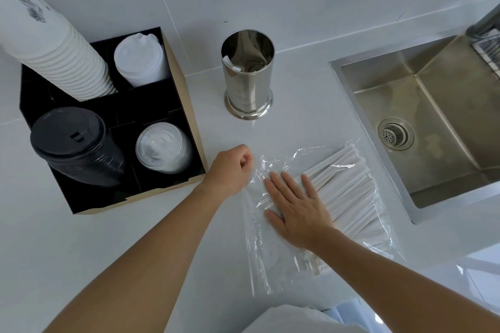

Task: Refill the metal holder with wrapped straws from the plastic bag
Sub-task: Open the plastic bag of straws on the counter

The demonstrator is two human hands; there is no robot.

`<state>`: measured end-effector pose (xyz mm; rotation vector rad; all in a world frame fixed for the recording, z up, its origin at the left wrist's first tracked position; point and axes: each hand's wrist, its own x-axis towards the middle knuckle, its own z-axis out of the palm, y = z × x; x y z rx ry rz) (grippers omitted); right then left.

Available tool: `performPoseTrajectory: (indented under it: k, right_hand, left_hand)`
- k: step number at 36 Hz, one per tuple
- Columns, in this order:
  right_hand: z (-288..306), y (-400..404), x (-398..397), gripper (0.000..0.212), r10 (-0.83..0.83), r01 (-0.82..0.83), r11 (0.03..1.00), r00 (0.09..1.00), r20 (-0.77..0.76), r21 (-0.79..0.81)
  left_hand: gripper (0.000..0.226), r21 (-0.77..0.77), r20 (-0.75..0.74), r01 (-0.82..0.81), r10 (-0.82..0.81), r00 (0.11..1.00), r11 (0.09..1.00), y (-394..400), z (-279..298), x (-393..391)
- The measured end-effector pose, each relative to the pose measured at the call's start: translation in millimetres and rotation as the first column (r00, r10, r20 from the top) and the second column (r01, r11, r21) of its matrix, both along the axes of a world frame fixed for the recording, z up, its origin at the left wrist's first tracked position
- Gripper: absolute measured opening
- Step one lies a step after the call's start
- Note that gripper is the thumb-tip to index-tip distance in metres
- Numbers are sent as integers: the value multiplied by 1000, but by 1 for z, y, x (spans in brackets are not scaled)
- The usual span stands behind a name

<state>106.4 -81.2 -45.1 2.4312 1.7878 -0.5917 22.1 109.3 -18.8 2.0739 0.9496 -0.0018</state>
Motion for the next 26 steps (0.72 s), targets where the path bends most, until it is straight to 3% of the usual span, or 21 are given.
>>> performPoseTrajectory:
  k: [3,9,18,22,26]
  right_hand:
    - [1,1,-1,60,8,-8,1000,1000,-23,-3]
    - [4,2,1,59,26,-26,998,1000,-8,-51]
    - [10,-26,-10,60,43,-45,995,999,-23,-92]
    - [9,-26,-10,60,53,-54,994,999,-9,-92]
    - [11,-26,-10,61,59,-58,993,998,9,-102]
  left_hand:
    - [17,-27,0,10,-10,1000,1000,-1,1,0]
    - [12,10,24,-37,36,999,999,-4,-2,-5]
    - [18,-60,90,-125,130,987,990,-7,-4,-11]
    - [9,10,-6,38,-38,999,999,-8,4,-12]
    - [31,72,-146,315,-302,942,947,-9,14,-4]
